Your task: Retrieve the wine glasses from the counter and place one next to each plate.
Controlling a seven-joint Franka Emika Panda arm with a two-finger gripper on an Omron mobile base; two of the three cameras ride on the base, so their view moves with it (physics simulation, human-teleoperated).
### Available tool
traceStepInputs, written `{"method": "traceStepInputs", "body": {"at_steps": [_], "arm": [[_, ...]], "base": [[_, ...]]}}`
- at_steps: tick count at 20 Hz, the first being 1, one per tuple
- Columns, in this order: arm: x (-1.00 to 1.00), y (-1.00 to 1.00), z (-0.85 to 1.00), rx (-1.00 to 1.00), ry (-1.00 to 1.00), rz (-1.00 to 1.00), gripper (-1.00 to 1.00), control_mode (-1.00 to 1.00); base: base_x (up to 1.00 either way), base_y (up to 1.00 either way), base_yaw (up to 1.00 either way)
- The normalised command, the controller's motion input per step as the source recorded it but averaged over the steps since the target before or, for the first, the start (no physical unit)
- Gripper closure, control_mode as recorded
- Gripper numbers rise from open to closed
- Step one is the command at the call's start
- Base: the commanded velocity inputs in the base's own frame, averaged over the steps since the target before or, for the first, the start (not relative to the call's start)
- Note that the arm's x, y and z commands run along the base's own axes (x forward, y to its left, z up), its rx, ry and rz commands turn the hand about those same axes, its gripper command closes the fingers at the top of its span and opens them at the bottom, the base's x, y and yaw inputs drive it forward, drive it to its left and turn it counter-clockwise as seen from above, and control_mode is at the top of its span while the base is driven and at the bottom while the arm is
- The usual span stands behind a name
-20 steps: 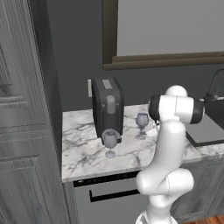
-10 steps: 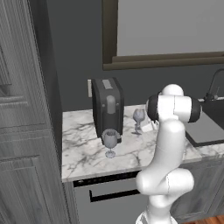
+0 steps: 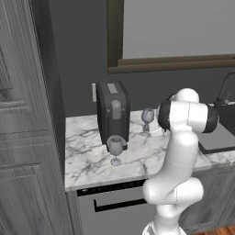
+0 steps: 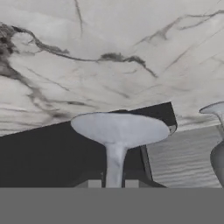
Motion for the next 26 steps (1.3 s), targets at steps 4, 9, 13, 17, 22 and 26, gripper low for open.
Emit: {"method": "traceStepInputs", "body": {"at_steps": [4, 9, 13, 17, 22, 26], "arm": [[-0.63, 0.0, 0.81, -0.03, -0.27, 0.0, 1.0, -1.0], [-0.87, 0.03, 0.75, -0.02, -0.23, 0.0, 1.0, -1.0], [-0.98, 0.01, 0.65, -0.06, -0.2, -0.01, 1.0, -1.0], [-0.97, 0.0, 0.61, 0.0, -0.09, -0.05, 1.0, -1.0], [-0.6, 0.0, 0.62, 0.03, 0.06, -0.08, 1.0, -1.0], [-0.48, 0.0, 0.55, 0.0, 0.02, -0.08, 1.0, -1.0]], "base": [[0.0, 0.0, 0.0], [0.0, 0.0, 0.0], [0.0, 0.0, 0.0], [0.0, 0.0, 0.0], [0.0, 0.0, 0.0], [0.0, 0.0, 0.0]]}}
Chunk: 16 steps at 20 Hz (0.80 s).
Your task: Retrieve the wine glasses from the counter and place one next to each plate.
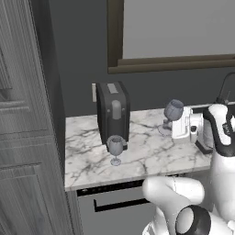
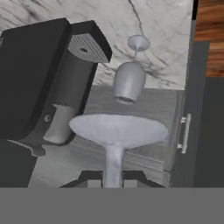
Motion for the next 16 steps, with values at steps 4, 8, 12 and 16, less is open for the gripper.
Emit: {"method": "traceStepInputs", "body": {"at_steps": [4, 8, 12, 16], "arm": [[-0.42, 0.0, 0.48, 0.0, 0.0, -0.06, 1.0, -1.0], [-0.67, 0.01, 0.54, 0.0, 0.0, -0.04, 1.0, -1.0], [-0.46, 0.0, 0.26, 0.0, -0.02, -0.02, 1.0, 1.0], [0.0, 0.0, 0.0, 0.0, 0.0, 0.0, 1.0, 1.0]], "base": [[0.0, 0.0, 0.0], [0.0, 0.0, 0.0], [-0.5, 0.0, -0.06], [-1.0, -0.03, -0.18]]}}
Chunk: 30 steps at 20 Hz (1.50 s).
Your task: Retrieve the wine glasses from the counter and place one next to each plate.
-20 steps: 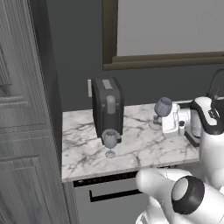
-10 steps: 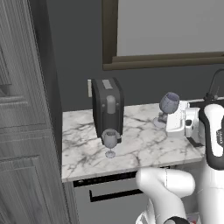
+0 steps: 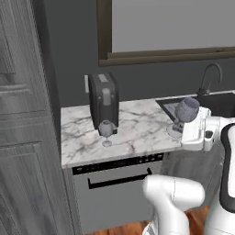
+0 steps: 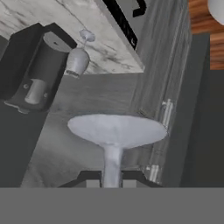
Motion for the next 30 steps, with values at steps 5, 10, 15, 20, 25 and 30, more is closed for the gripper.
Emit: {"method": "traceStepInputs", "body": {"at_steps": [5, 10, 15, 20, 25, 30], "arm": [[0.0, 0.0, 0.0, 0.0, 0.0, 0.0, 1.0, 1.0], [0.0, 0.0, 0.0, 0.0, 0.0, 0.0, 1.0, 1.0], [0.0, 0.0, 0.0, 0.0, 0.0, 0.0, 1.0, 1.0], [0.0, 0.0, 0.0, 0.0, 0.0, 0.0, 1.0, 1.0], [0.0, 0.0, 0.0, 0.0, 0.0, 0.0, 1.0, 1.0], [0.0, 0.0, 0.0, 0.0, 0.0, 0.0, 1.0, 1.0]], "base": [[-0.76, -0.15, -0.49], [-0.09, -0.03, -0.92], [0.0, 0.0, -1.0], [0.0, 0.0, -1.0], [0.0, 0.0, -1.0], [0.0, 0.0, -1.0]]}}
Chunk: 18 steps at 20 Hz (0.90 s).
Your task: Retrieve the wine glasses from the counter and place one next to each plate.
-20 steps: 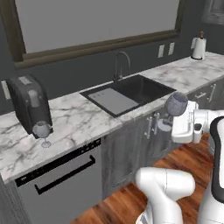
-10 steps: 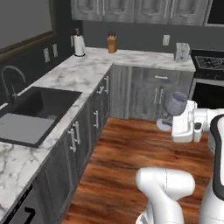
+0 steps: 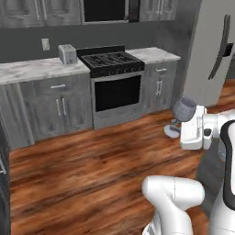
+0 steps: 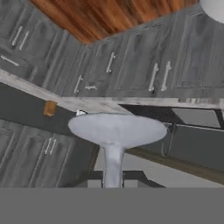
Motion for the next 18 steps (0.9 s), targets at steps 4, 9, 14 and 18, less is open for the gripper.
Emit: {"method": "traceStepInputs", "body": {"at_steps": [4, 9, 14, 18], "arm": [[0.0, 0.0, 0.0, 0.0, 0.0, 0.0, 1.0, 1.0], [0.0, 0.0, 0.0, 0.0, 0.0, 0.0, 1.0, 1.0], [0.0, 0.0, 0.0, 0.0, 0.0, 0.0, 1.0, 1.0], [0.0, 0.0, 0.0, 0.0, 0.0, 0.0, 1.0, 1.0]], "base": [[0.0, 0.0, -1.0], [0.0, 0.0, -1.0], [0.0, 0.04, -1.0], [0.13, 0.18, -0.87]]}}
